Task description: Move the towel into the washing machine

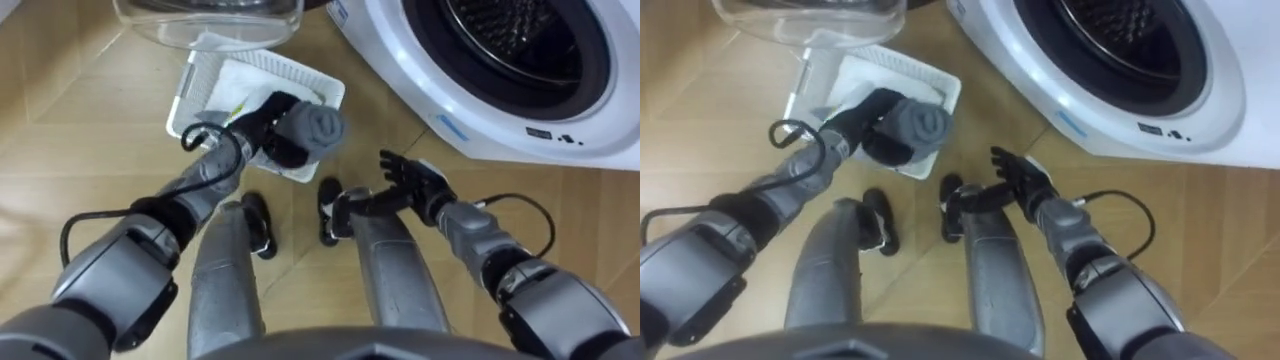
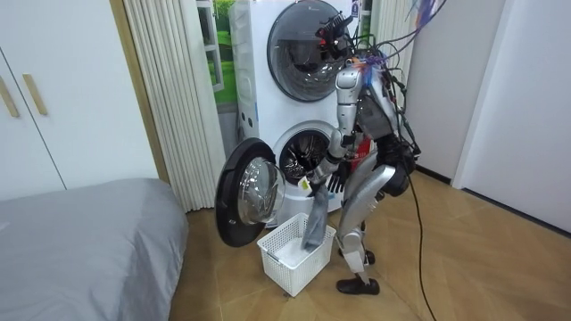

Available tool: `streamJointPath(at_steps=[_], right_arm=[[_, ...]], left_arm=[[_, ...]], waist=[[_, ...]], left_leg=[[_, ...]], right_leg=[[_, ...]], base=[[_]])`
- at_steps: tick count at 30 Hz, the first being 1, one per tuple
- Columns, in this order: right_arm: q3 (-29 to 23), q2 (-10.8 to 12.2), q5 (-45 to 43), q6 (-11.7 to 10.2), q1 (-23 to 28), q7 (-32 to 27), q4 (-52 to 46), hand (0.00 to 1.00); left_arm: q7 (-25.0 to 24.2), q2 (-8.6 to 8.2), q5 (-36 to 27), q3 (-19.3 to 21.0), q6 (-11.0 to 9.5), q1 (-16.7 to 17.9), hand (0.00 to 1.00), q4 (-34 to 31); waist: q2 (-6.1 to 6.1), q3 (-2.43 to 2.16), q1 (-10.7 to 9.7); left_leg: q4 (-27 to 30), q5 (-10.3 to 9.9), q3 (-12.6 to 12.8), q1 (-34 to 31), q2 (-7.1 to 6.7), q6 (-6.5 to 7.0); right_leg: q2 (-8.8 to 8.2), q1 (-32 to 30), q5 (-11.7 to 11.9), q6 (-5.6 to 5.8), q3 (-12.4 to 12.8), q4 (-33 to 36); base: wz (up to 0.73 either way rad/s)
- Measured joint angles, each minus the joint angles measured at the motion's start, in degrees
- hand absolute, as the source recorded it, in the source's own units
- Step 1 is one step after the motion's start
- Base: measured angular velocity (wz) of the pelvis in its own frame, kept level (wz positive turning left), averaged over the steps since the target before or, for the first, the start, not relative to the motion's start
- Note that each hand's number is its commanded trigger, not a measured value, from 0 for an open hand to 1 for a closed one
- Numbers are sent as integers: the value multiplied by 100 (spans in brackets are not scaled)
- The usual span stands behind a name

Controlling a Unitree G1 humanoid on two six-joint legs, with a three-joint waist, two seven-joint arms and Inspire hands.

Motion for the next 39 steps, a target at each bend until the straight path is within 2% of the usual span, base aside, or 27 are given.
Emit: streamJointPath(at_steps=[2, 3, 4, 6, 8, 10, 12, 16, 17, 18, 19, 21, 24, 32, 39], right_arm=[[7, 25, 5, 3, -5, 6, -193, 0], [26, 39, 13, 5, 14, 6, -237, 0], [36, 55, 17, 7, 14, 3, -238, 0], [59, 143, 78, 12, 51, -58, -239, 0], [59, 146, 91, 58, 97, -111, -239, 0], [33, 137, 50, 70, 184, -118, -249, 0], [-38, 176, -5, 129, 266, -112, -253, 0], [-214, 238, -34, 224, 264, -120, -252, 0], [-236, 258, -50, 241, 265, -134, -259, 4], [-249, 261, -87, 267, 273, -167, -278, 63], [-250, 268, -96, 270, 301, -184, -288, 100], [-278, 276, -114, 265, 333, -222, -360, 100], [-291, 286, -137, 273, 384, -299, -386, 100], [-418, 296, -213, 247, 481, -564, -501, 100], [-529, 296, -439, 238, 432, -684, -519, 100]], left_arm=[[-486, -73, -852, -3, 4, 127, 100, -344], [-716, -199, -1226, -38, 7, 132, 100, -374], [-798, -257, -1419, -74, 16, 139, 100, -390], [-1084, -381, -2041, -217, 105, 258, 100, -573], [-1258, -385, -2442, -218, 206, 365, 100, -591], [-1456, -424, -2782, -213, 265, 472, 100, -609], [-1662, -429, -3091, -214, 414, 606, 100, -803], [-1707, -429, -3424, -203, 630, 618, 100, -980], [-1720, -430, -3585, -203, 677, 619, 100, -1023], [-1774, -432, -3788, -202, 703, 632, 100, -1035], [-1804, -433, -3893, -202, 725, 642, 100, -1044], [-1818, -434, -4178, -187, 803, 758, 100, -1205], [-1820, -459, -4340, -155, 882, 830, 100, -1256], [-1816, -597, -5062, 26, 962, 840, 100, -1360], [-1799, -654, -5232, 202, 1010, 843, 100, -1360]], waist=[[-6, -3, 1], [-8, -5, 4], [-13, -8, 3], [-60, -46, 3], [-95, -89, -34], [-98, -102, -34], [-104, -122, -20], [-110, -164, 8], [-113, -176, 10], [-122, -199, 15], [-128, -208, 16], [-144, -250, 24], [-151, -262, 18], [-143, -265, -41], [-80, -278, 5]], left_leg=[[-12, 14, -7, -9, -10, 6], [-31, 34, -15, 2, -17, 11], [-45, 39, -15, 16, -16, 11], [-97, 47, -17, 94, 1, 7], [-147, 62, -46, 139, 10, -17], [-158, 67, -97, 153, 22, -26], [-146, 68, -133, 148, 19, -26], [-134, 71, -159, 143, 0, -24], [-136, 80, -167, 156, -8, -21], [-136, 82, -167, 173, -8, -21], [-138, 85, -168, 185, -10, -21], [-146, 91, -167, 218, -11, -22], [-166, 96, -166, 311, -10, -25], [-149, 103, -192, 357, -1, -35], [-170, 111, -212, 358, -1, -48]], right_leg=[[-19, 2, -2, 3, -27, -6], [-29, 27, -3, 4, -46, -25], [-29, 45, -2, 5, -55, -41], [-2, 147, 13, 8, -65, -127], [29, 212, 46, 4, -81, -220], [50, 279, 61, 0, -133, -297], [47, 307, 60, 1, -175, -312], [32, 313, 60, 1, -197, -294], [23, 330, 60, 1, -206, -288], [21, 341, 60, 1, -207, -283], [18, 352, 61, 1, -210, -281], [16, 379, 63, -2, -210, -276], [15, 474, 64, -2, -212, -286], [22, 536, 74, -19, -237, -283], [24, 544, 75, -23, -263, -308]], base=[[9], [9], [7], [0], [-2], [3], [7], [4], [4], [4], [0], [0], [0], [1], [1]])
